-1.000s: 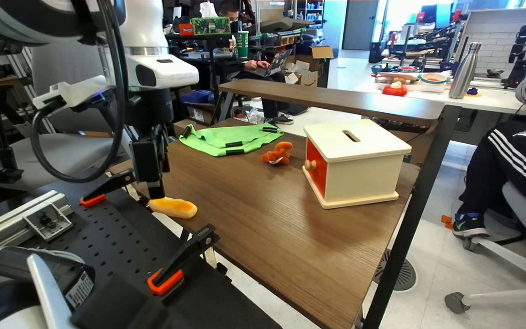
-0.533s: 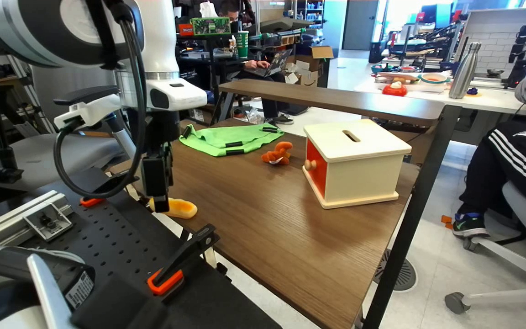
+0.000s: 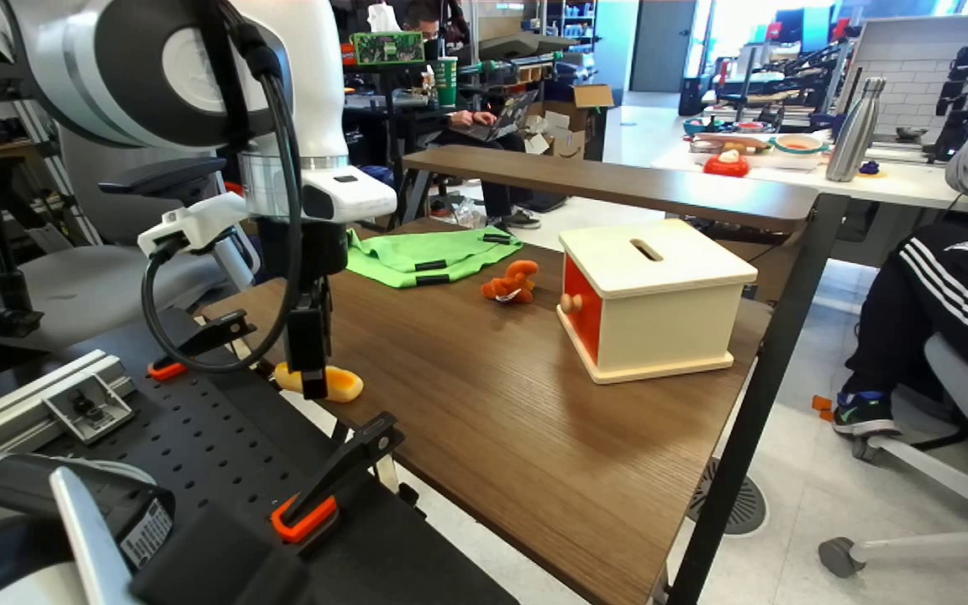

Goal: Move the yellow object to the right

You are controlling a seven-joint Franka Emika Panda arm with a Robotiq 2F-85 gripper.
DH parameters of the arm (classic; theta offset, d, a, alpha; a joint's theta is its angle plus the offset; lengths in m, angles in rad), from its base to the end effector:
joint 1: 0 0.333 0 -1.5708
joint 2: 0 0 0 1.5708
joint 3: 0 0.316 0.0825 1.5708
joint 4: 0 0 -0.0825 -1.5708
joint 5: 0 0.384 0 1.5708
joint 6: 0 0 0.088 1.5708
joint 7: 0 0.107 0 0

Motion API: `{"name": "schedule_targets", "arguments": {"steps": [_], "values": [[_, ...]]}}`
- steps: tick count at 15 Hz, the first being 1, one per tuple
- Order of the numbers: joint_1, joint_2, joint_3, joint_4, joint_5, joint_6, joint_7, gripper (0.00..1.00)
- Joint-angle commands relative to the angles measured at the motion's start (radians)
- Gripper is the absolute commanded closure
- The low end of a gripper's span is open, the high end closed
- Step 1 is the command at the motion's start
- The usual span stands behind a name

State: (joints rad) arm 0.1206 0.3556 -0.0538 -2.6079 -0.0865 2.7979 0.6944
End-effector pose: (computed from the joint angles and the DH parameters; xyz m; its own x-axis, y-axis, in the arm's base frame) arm 0.4047 0.0284 0.1173 0.8482 -0.5189 -0.1062 -0.5051 -0.8528 0.1327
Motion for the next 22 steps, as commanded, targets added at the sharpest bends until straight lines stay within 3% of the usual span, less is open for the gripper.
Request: {"name": "schedule_targets", "arguments": {"steps": [1,7,15,22], "values": [[0.03,0.035,-0.025,0.033,0.034,0.013,-0.019,0.45],[0.05,0.018,-0.044,0.04,0.029,0.016,-0.009,0.88],[0.035,-0.153,-0.022,0.003,0.043,-0.097,-0.077,0.88],[-0.043,-0.29,-0.044,0.07,-0.081,-0.406,-0.16,0.88]]}}
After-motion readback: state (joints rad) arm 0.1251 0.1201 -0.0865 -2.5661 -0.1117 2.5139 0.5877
